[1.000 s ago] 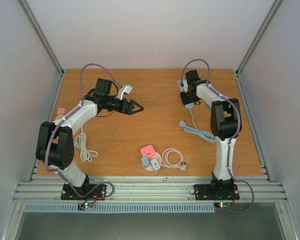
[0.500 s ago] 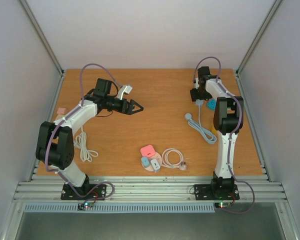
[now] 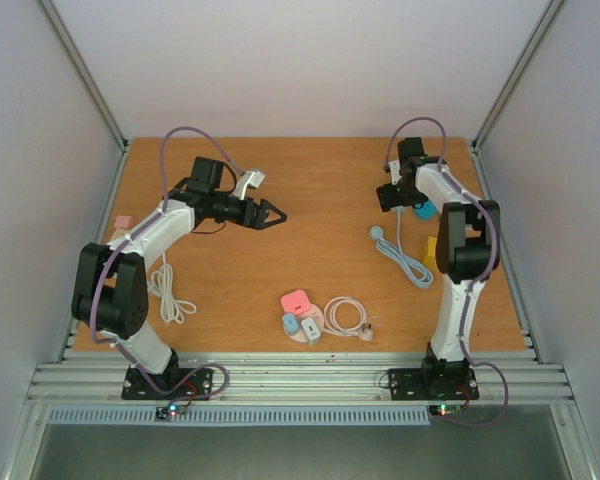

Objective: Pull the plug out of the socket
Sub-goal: Place the socket at the center of the board.

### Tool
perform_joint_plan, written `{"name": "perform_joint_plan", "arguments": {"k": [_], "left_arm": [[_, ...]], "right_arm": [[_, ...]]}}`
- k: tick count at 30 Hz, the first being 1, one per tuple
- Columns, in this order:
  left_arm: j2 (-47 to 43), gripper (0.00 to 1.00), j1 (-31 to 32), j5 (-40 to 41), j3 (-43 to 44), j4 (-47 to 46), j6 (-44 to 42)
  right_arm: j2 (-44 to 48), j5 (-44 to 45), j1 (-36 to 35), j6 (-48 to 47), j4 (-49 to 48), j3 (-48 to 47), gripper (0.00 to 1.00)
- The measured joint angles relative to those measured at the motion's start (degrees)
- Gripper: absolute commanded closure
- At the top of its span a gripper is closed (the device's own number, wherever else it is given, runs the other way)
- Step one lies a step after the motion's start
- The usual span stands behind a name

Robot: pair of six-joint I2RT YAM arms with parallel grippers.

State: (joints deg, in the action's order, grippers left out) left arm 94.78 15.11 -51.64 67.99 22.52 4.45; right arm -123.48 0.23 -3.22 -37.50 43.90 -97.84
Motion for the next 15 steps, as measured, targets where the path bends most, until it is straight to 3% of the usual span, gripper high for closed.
{"name": "perform_joint_plan", "arguments": {"k": [9, 15], "left_arm": [[-0.1, 0.01, -0.4, 2.3, 0.0, 0.9, -1.2], [-1.8, 0.01, -1.7, 4.5, 0.0, 1.7, -2.4]], "right_arm": [[26.4, -8.9, -7.2, -10.7, -7.7, 22.2, 0.18], [38.5, -20.0, -14.6, -19.9, -2.8, 30.5, 0.18]]}}
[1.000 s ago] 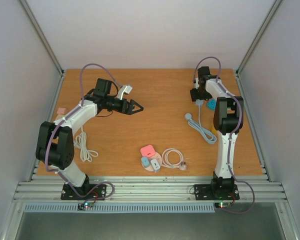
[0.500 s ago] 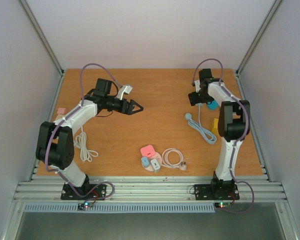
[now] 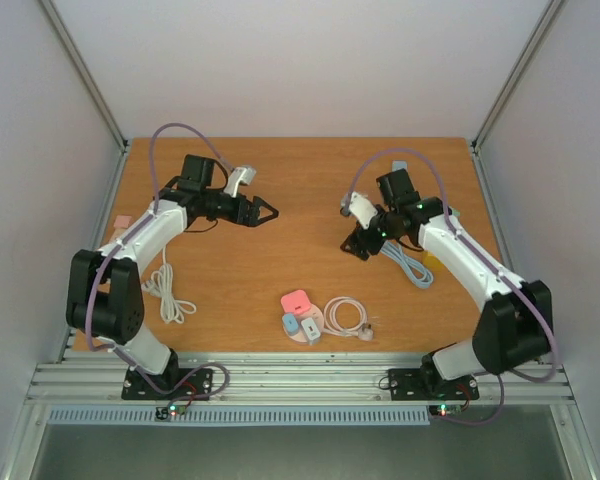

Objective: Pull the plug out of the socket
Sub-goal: Place the socket at the center of the board, then pick up the socket from the center of the board.

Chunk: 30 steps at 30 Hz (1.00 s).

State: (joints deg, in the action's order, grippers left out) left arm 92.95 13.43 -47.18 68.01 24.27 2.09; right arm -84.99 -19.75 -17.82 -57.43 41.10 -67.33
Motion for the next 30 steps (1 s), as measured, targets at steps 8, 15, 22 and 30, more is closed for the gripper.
{"name": "perform_joint_plan", "arguments": {"k": [8, 15, 22, 30], "left_arm": [[-1.4, 0.01, -4.1, 0.3, 0.1, 0.4, -0.6], [-1.4, 0.01, -6.0, 0.3, 0.6, 2.7, -3.3], [-1.5, 0.01, -6.1, 0.2, 0.6, 4.0, -5.8], [-1.9, 0.01, -6.1, -0.2, 0.5, 3.8, -5.8]], "right_arm": [[10.0, -12.6, -13.6, -16.0, 10.9, 3.9, 0.13], [9.4, -13.0, -25.0, -27.3, 15.6, 4.9, 0.11], [3.3, -6.9, -33.9, -30.6, 15.0, 5.6, 0.12], [-1.4, -0.5, -36.5, -30.7, 11.7, 6.7, 0.17]]}}
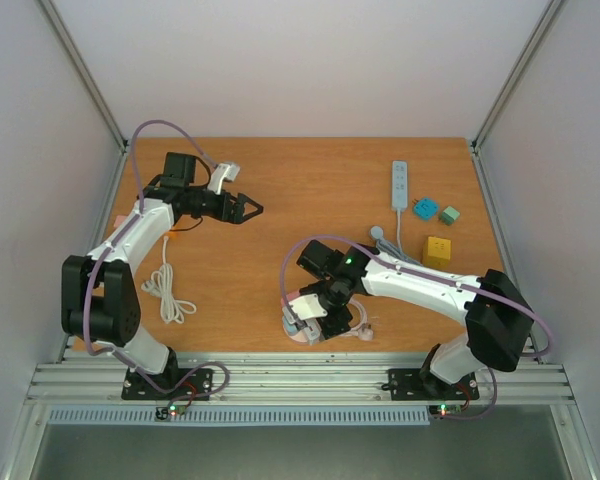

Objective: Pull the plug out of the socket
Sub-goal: Pick up the socket from the center of the board.

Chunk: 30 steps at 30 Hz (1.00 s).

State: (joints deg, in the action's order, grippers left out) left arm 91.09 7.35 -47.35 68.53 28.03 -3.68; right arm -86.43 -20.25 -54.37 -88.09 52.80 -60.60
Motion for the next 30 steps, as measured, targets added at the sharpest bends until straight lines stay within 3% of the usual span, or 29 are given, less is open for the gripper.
{"name": "perform_joint_plan", "arguments": {"k": [17, 23, 30], "left_arm": [[0.0, 0.01, 0.0, -0.9, -1.1, -1.1, 1.6], [0.0, 0.01, 0.0, -0.9, -1.2, -1.3, 1.8], [0.0, 0.01, 0.0, -1.0, -1.2, -1.3, 2.0]], "right_arm": [[-2.9, 3.7, -3.2, 2.4, -2.8, 0.0, 0.35], [-3.0, 3.8, -3.5, 2.8, -2.4, -0.1, 0.53], [-3.5, 5.1, -3.5, 3.8, -2.4, -0.9, 0.63]]}}
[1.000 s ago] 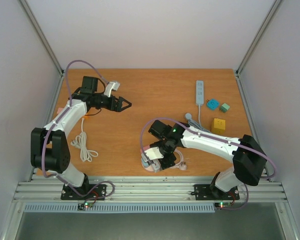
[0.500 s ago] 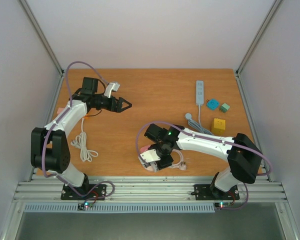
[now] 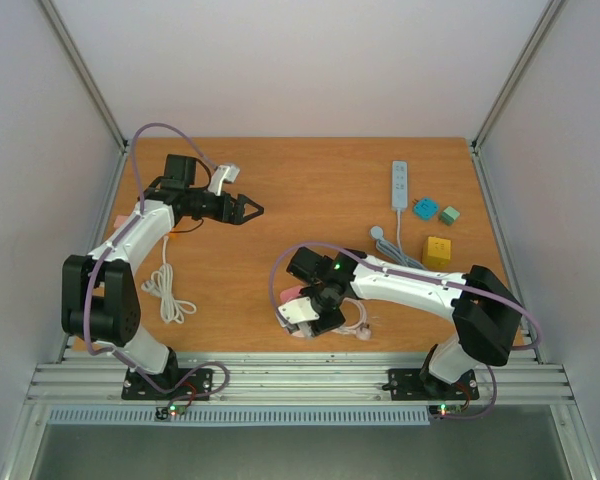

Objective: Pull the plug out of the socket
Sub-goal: Pick up the socket from the center of the board.

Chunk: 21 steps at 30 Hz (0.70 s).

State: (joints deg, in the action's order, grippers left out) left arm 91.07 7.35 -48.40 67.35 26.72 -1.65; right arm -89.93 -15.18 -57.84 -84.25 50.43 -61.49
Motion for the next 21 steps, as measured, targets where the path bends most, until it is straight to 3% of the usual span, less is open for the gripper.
{"name": "perform_joint_plan", "arguments": {"k": [15, 21], "left_arm": [[4.0, 0.01, 0.0, -6.3, 0.0, 0.1, 2.3], [4.1, 0.01, 0.0, -8.4, 0.0, -0.5, 3.2]], "right_arm": [[2.9, 14.9, 0.0, -0.6, -10.8, 0.0, 0.66], [4.5, 16.1, 0.0, -4.7, -12.5, 1.4, 0.67]]}}
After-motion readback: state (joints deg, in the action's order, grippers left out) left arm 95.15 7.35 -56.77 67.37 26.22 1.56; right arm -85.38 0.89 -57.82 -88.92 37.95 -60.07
